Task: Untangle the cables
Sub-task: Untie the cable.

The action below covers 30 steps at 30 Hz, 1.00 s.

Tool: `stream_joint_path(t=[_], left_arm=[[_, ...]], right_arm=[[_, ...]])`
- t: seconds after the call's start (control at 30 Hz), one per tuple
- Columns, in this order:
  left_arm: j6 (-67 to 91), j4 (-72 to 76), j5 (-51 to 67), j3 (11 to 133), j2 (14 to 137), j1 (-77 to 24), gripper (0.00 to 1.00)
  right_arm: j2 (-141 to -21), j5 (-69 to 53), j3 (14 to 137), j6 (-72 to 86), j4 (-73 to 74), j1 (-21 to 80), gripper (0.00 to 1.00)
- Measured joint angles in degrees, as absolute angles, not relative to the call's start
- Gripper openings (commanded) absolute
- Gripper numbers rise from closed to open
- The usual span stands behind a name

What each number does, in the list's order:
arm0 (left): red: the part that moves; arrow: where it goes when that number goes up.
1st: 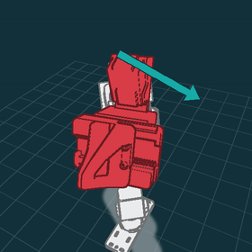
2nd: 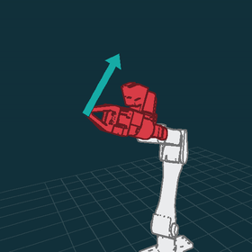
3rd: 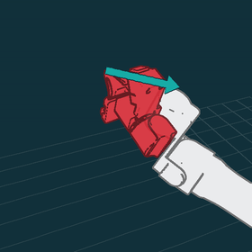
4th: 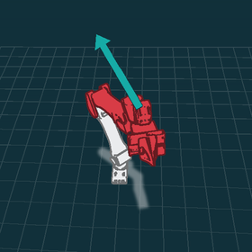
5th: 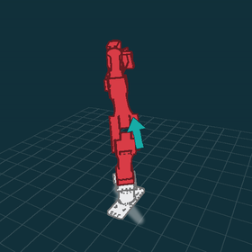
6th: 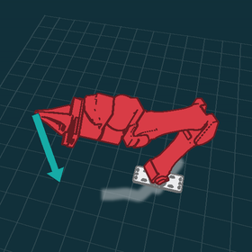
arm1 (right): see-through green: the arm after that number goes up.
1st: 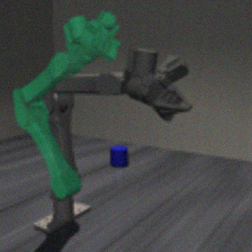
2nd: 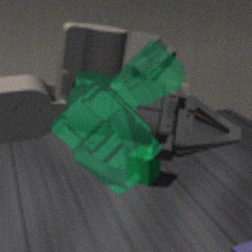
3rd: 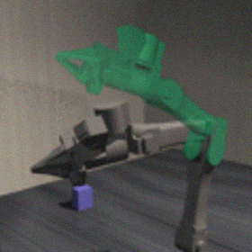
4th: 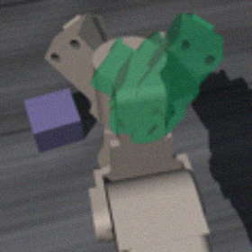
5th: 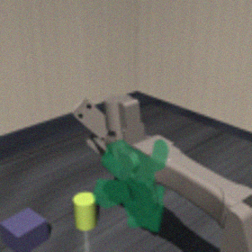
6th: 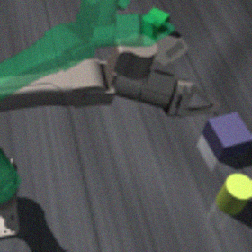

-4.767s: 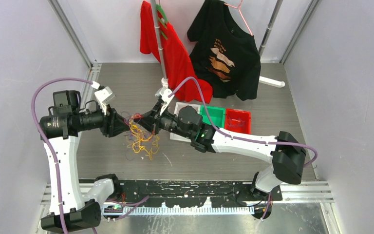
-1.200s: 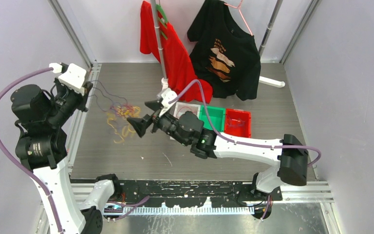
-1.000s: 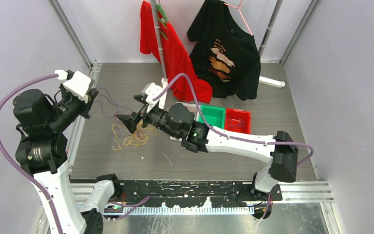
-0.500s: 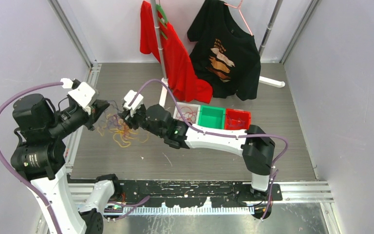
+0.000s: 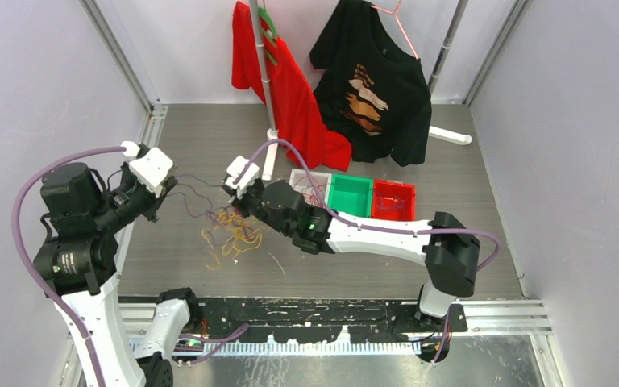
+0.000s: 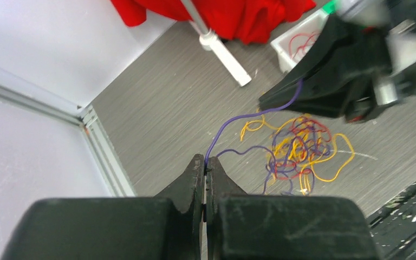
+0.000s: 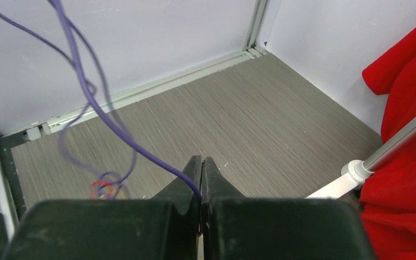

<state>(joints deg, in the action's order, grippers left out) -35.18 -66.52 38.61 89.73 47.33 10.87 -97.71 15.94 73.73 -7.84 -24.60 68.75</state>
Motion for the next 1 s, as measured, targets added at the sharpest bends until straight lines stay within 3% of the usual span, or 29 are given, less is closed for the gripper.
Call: stream_joint_path(t=[0.1,0.17,0.27,0.63,1.0], left_arm=[[-36.56,-65.71,36.42,87.33,46.83,10.87,0.04],[-36.93,-64.95,35.57,86.04,46.22,10.87,0.29],[-37.04,-64.05,35.33,85.58,45.54,10.87,0.50],[-25.45,-61.84,44.34,82.85,45.01,10.87,0.61],[-9.13,-46.30,57.12,62.13,33.71,10.87,0.66]], right_arm=[[-94.70,15.14,72.29,-7.70,-23.53,68.69,0.01],[-93.06,14.85,72.12,-7.73,-23.27,68.47,0.01],[-91.09,14.20,72.14,-7.73,-22.72,68.36,0.01],[-89.43,10.55,79.20,-7.07,-13.21,68.12,0.01],[-88.66,7.11,86.35,-2.35,-7.51,68.12,0.01]])
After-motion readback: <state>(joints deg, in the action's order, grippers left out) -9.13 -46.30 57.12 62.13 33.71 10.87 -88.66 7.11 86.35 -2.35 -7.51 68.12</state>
